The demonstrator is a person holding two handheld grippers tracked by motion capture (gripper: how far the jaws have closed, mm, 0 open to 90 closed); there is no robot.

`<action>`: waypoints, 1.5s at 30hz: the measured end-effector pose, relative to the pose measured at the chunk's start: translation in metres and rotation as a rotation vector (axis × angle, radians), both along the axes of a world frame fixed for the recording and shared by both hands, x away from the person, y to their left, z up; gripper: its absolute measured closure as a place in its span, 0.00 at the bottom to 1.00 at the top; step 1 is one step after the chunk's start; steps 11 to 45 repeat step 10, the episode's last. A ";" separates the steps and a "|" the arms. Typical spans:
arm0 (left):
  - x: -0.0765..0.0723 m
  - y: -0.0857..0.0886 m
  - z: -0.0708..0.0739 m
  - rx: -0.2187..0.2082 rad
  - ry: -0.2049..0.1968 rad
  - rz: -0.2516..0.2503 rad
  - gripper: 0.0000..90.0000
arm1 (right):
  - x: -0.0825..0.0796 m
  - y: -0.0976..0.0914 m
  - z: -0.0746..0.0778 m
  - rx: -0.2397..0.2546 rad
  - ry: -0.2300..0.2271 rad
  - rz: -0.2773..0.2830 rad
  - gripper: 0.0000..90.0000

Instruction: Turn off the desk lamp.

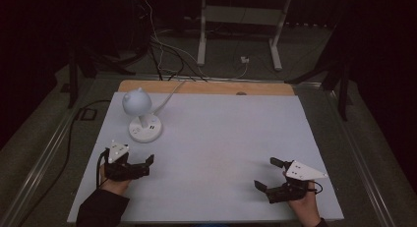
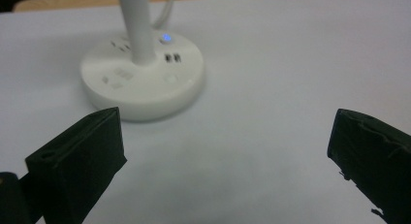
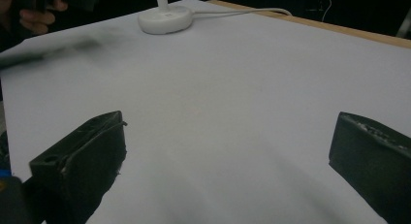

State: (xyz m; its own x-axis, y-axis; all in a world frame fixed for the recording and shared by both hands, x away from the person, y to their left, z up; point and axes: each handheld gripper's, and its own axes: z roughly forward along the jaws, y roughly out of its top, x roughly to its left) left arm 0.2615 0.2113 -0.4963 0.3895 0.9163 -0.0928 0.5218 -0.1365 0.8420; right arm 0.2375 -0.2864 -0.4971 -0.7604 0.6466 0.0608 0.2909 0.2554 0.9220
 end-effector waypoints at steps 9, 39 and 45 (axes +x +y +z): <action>-0.002 -0.006 -0.006 -0.001 -0.025 -0.068 0.01 | 0.000 0.000 0.000 0.004 -0.004 0.002 0.00; -0.002 -0.006 -0.006 0.002 -0.024 -0.066 0.01 | 0.000 0.000 0.000 0.002 -0.002 0.003 0.00; -0.002 -0.006 -0.006 0.002 -0.024 -0.066 0.01 | 0.000 0.000 0.000 0.002 -0.002 0.003 0.00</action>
